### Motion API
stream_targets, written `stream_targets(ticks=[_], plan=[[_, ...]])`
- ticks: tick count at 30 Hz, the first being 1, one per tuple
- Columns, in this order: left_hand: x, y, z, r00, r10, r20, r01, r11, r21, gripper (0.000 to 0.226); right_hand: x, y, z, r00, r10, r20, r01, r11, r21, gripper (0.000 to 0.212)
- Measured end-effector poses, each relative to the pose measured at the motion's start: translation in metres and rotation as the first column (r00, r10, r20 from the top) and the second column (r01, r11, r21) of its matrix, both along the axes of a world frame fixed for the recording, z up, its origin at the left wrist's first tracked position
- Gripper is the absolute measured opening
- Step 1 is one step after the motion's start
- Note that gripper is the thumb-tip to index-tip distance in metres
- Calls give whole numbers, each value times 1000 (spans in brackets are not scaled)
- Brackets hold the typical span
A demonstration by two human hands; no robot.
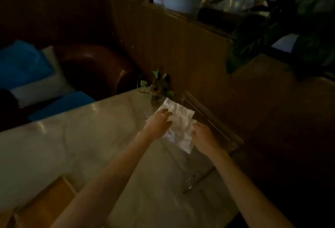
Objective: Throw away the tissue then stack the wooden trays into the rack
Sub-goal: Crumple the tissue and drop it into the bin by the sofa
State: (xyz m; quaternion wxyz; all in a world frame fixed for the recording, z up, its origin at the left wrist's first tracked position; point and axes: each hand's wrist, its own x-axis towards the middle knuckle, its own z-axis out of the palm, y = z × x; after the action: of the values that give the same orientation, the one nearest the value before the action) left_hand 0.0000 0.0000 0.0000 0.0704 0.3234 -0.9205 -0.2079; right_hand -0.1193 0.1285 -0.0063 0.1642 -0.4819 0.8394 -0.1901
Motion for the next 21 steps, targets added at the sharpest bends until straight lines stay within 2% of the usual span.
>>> stream_targets(ticks=[1,3,5,8,10,13,17,21], plan=[[-1,1,-7,996,-14,93,14,1000,-5,42,-1,2,-9,999,-10,48,10,1000,-3,32],[-3,1,-22,990,-30,135,28,999,17,40,-3,6,-27,996,-2,85,4,1000,-23,39],[0,1,-29,998,23,64,-26,999,48,35,-5,8,-40,997,2,72,2,998,-55,36],[1,2,-26,992,96,-84,-97,995,-5,27,-6,7,-48,999,-47,-17,44,990,-131,28],[3,1,-24,989,110,-97,-115,992,-55,25,-5,4,-49,994,-60,-96,44,986,-162,21],[6,4,-17,994,105,-16,-106,991,-84,23,-6,0,-43,985,-67,-159,40,985,-166,15],[10,10,-2,977,192,-87,-194,981,-13,19,-7,-7,-17,993,-108,-44,97,973,-208,20],[32,6,30,944,245,-222,-258,966,-31,17,6,-17,20,999,-15,30,24,937,-348,15]])
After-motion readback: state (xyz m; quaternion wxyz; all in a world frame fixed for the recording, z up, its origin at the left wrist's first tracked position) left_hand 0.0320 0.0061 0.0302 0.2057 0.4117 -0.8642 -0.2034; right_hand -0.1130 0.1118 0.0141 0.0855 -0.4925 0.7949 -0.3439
